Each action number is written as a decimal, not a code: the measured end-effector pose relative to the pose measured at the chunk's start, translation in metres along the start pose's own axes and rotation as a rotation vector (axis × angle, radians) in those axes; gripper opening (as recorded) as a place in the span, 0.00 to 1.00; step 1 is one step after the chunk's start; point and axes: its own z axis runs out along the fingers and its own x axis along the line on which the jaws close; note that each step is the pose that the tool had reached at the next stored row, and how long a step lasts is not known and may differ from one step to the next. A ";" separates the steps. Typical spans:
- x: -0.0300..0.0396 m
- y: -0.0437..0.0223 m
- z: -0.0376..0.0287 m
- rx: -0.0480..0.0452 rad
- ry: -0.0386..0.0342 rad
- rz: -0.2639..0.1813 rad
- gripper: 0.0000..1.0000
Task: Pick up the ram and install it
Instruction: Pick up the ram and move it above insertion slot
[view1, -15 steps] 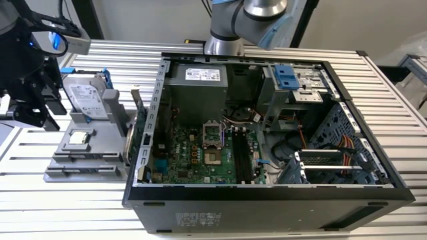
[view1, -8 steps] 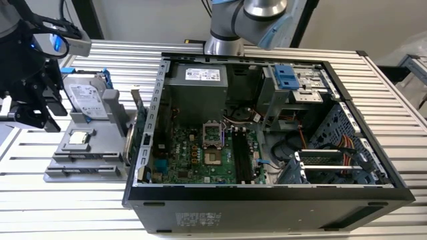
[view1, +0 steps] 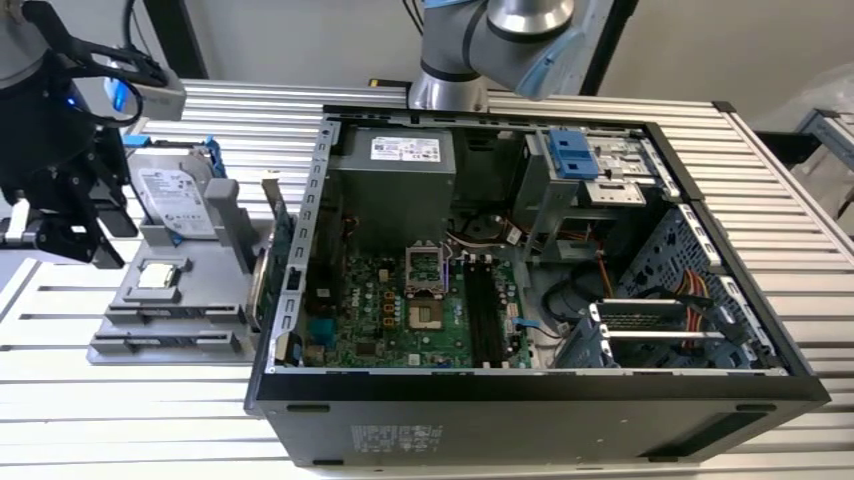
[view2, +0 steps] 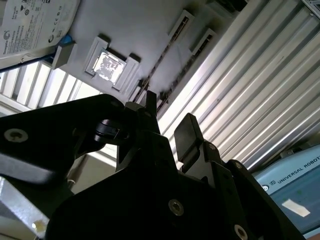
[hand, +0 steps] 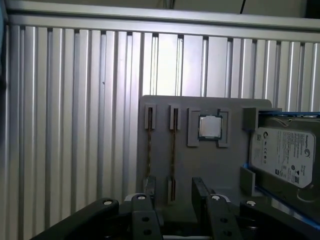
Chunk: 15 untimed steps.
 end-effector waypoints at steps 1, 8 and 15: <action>0.0001 0.0000 0.0008 -0.0001 0.0001 0.000 1.00; 0.0003 -0.0002 0.0074 0.0000 0.0001 0.000 1.00; 0.0007 -0.0008 0.0150 0.0000 0.0001 0.000 1.00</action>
